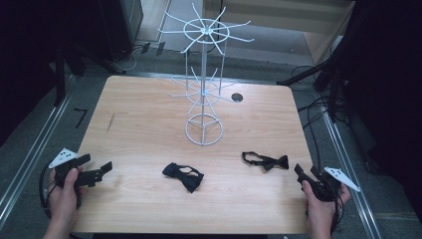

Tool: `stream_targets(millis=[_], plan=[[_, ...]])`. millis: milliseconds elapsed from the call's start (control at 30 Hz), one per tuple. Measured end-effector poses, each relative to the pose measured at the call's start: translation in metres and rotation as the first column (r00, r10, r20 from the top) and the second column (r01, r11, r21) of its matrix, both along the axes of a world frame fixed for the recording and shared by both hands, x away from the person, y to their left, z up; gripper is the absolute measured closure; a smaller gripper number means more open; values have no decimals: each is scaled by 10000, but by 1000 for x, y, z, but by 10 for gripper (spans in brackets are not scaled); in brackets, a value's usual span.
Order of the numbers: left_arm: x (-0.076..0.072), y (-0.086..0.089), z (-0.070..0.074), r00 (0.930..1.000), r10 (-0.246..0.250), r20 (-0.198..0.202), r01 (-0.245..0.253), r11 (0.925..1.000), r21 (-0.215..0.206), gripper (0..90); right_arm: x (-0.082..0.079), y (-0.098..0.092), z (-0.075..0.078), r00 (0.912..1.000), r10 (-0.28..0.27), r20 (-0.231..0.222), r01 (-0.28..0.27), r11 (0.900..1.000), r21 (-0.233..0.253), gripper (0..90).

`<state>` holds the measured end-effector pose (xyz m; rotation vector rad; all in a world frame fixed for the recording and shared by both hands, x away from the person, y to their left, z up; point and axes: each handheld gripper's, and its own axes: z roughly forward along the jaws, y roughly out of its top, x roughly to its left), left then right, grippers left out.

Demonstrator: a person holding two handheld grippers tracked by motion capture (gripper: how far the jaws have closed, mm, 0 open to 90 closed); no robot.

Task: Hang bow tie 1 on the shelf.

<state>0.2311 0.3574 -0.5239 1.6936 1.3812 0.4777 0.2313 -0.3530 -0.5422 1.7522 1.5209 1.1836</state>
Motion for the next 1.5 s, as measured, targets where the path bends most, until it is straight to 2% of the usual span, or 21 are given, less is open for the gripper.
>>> stream_targets(millis=[233,300,333,467,567,867,933,1033,1133,1167,1200,1267,1400,1500], plan=[[0,-1,0,10000,11,13,-11,10000,31,16,2,8,4,9988,387,307,-382,9991,-167,366],[0,-1,0,10000,-11,10,11,10000,45,16,2,13,7,9973,603,418,-594,9980,-230,375],[0,-1,0,10000,-4,7,4,10000,32,16,2,18,8,9951,840,532,-818,9958,-411,380],[1,-1,0,10000,-2,-5,2,10000,26,16,3,29,11,9910,1144,691,-1102,9920,-622,397],[1,-1,0,10000,-3,-8,3,10000,28,16,3,34,12,9889,1272,765,-1228,9906,-599,397],[1,-1,0,10000,-13,-14,13,10000,37,16,4,55,15,9760,2054,726,-1995,9765,-814,400],[1,-1,0,10000,-17,-13,17,10000,49,16,3,62,15,9715,2279,656,-2233,9722,-706,402],[1,-1,0,10000,-38,-35,38,10000,65,16,4,67,15,9687,2400,635,-2353,9691,-742,403],[1,-1,0,10000,-39,-34,39,10000,61,16,4,78,17,9614,2683,601,-2633,9613,-806,409],[1,-1,0,10000,-39,-34,39,10000,61,16,4,78,17,9614,2683,601,-2633,9613,-806,409],[1,-1,0,10000,-41,-40,41,10000,60,16,4,83,17,9573,2830,592,-2777,9570,-839,412],[1,-1,0,10000,-33,-25,33,10000,52,16,4,85,17,9560,2877,581,-2822,9554,-868,420],[1,-1,0,10000,-30,-23,30,10000,45,16,3,94,19,9496,3080,592,-3048,9507,-562,447],[1,-1,0,10000,-27,-19,27,10000,46,16,2,97,20,9482,3119,606,-3088,9495,-558,451]])
